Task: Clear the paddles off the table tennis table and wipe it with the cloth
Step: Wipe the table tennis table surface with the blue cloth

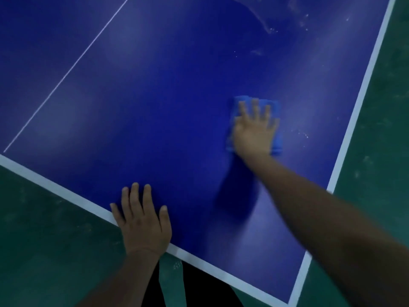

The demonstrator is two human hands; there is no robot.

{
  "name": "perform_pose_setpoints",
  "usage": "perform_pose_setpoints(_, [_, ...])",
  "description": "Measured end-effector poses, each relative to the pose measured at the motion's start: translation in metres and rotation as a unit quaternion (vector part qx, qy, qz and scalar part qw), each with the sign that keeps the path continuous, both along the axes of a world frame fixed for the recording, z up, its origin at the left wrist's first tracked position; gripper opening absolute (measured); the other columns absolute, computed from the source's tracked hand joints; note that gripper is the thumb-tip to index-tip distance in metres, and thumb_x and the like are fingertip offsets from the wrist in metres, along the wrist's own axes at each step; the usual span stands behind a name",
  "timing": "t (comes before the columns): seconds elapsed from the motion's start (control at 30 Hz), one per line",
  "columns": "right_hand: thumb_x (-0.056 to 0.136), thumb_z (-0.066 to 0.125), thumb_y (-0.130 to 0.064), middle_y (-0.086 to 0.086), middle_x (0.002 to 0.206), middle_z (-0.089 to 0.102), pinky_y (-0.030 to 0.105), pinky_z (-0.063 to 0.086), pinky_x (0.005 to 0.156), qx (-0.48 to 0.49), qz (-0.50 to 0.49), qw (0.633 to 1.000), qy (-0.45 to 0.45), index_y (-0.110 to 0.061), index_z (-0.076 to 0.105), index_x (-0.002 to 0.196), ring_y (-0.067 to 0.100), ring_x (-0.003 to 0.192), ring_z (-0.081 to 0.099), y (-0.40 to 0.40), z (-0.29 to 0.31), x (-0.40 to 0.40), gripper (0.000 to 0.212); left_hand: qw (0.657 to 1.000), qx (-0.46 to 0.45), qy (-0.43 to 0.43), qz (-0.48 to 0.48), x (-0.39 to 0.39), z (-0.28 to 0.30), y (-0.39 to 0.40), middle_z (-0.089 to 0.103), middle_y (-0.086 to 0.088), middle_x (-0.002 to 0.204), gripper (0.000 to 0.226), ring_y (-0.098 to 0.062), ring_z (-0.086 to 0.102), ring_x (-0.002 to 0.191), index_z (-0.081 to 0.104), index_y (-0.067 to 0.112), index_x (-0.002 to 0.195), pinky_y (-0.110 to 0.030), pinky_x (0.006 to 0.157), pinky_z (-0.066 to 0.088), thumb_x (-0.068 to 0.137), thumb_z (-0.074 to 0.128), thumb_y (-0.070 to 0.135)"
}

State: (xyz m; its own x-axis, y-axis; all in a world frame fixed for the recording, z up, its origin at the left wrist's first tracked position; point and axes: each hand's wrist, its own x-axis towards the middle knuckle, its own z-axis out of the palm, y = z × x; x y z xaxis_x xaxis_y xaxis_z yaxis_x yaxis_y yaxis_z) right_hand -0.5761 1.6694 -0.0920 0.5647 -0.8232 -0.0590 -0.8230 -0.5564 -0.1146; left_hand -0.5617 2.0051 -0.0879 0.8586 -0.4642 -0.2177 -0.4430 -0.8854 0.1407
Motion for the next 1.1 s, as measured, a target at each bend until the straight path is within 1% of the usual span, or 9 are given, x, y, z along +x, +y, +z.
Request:
perform_pose_setpoints(0.2, [0.102, 0.027, -0.044, 0.001, 0.168, 0.014, 0.065, 0.007, 0.118, 0.028, -0.232, 0.972, -0.003, -0.036, 0.022, 0.158, 0.037, 0.153, 0.008, -0.054, 0.015, -0.063, 0.057, 1.0, -0.014, -0.012, -0.006, -0.001, -0.003, 0.001, 0.021, -0.017, 0.161, 0.067, -0.035, 0.01, 0.152, 0.029, 0.007, 0.152, -0.061, 0.121, -0.001, 0.097, 0.026, 0.045])
perform_pose_setpoints(0.3, [0.101, 0.039, -0.04, 0.007, 0.165, 0.025, 0.066, 0.011, 0.118, 0.007, -0.002, 1.0, -0.013, -0.033, 0.035, 0.154, 0.041, 0.151, 0.017, 0.048, 0.009, -0.03, 0.054, 1.0, -0.004, -0.013, -0.005, -0.001, -0.002, 0.001, 0.019, -0.018, 0.161, 0.068, -0.035, 0.008, 0.152, 0.029, 0.006, 0.152, -0.061, 0.121, -0.001, 0.097, 0.025, 0.046])
perform_pose_setpoints(0.43, [0.1, 0.039, -0.042, 0.003, 0.161, 0.035, 0.065, 0.013, 0.117, 0.05, 0.417, 0.908, 0.0, -0.033, 0.042, 0.149, 0.039, 0.148, 0.025, 0.121, 0.005, -0.071, 0.05, 1.0, -0.001, -0.019, -0.003, -0.001, -0.003, 0.001, 0.02, -0.019, 0.16, 0.07, -0.036, 0.009, 0.152, 0.031, 0.005, 0.152, -0.062, 0.12, 0.001, 0.096, 0.026, 0.046])
perform_pose_setpoints(0.57, [0.097, 0.031, -0.043, 0.008, 0.161, 0.034, 0.067, 0.022, 0.114, 0.002, 0.156, 0.987, 0.025, -0.03, 0.042, 0.151, 0.042, 0.148, 0.025, -0.028, 0.009, -0.112, 0.057, 1.0, -0.007, -0.024, -0.002, -0.002, -0.004, 0.001, 0.02, -0.019, 0.16, 0.068, -0.035, 0.008, 0.152, 0.029, 0.006, 0.152, -0.061, 0.121, -0.001, 0.097, 0.027, 0.046])
perform_pose_setpoints(0.67, [0.094, 0.019, -0.052, 0.002, 0.167, 0.018, 0.061, 0.011, 0.12, 0.037, -0.071, 0.996, 0.046, -0.034, 0.028, 0.157, 0.035, 0.153, 0.012, -0.121, 0.023, -0.143, 0.066, 1.0, -0.006, -0.03, -0.003, -0.001, -0.003, 0.0, 0.02, -0.019, 0.16, 0.068, -0.034, 0.007, 0.152, 0.029, 0.006, 0.152, -0.057, 0.121, -0.005, 0.097, 0.027, 0.046])
perform_pose_setpoints(0.77, [0.096, 0.021, -0.051, 0.0, 0.167, 0.017, 0.062, 0.008, 0.12, 0.044, -0.085, 0.995, 0.029, -0.034, 0.027, 0.157, 0.034, 0.153, 0.01, -0.092, 0.022, -0.141, 0.064, 1.0, -0.005, -0.025, 0.0, -0.002, -0.001, -0.001, 0.02, -0.019, 0.16, 0.069, -0.034, 0.007, 0.152, 0.031, 0.006, 0.152, -0.056, 0.121, -0.006, 0.097, 0.026, 0.046])
perform_pose_setpoints(0.9, [0.1, 0.037, -0.044, 0.007, 0.162, 0.032, 0.067, 0.015, 0.116, -0.011, 0.18, 0.983, 0.036, -0.03, 0.038, 0.153, 0.042, 0.149, 0.024, 0.047, 0.007, -0.175, 0.055, 1.0, -0.005, -0.022, 0.001, -0.002, 0.003, -0.003, 0.022, -0.02, 0.16, 0.07, -0.034, 0.007, 0.152, 0.033, 0.004, 0.151, -0.059, 0.121, -0.003, 0.097, 0.025, 0.047])
perform_pose_setpoints(1.0, [0.103, 0.037, -0.048, 0.001, 0.164, 0.028, 0.067, 0.011, 0.117, 0.021, 0.44, 0.897, 0.044, -0.037, 0.035, 0.153, 0.039, 0.15, 0.022, 0.074, 0.006, -0.22, 0.051, 1.0, 0.005, -0.021, -0.002, -0.001, 0.003, -0.002, 0.022, -0.02, 0.16, 0.071, -0.035, 0.008, 0.152, 0.034, 0.003, 0.151, -0.061, 0.121, 0.0, 0.096, 0.025, 0.047])
perform_pose_setpoints(1.1, [0.098, 0.039, -0.048, 0.004, 0.159, 0.035, 0.068, 0.019, 0.113, 0.007, 0.441, 0.896, 0.054, -0.036, 0.037, 0.15, 0.042, 0.144, 0.033, 0.004, 0.007, -0.209, 0.053, 1.0, -0.004, -0.021, 0.002, -0.002, 0.001, -0.001, 0.022, -0.019, 0.16, 0.071, -0.035, 0.008, 0.152, 0.034, 0.004, 0.151, -0.061, 0.121, 0.0, 0.096, 0.026, 0.048])
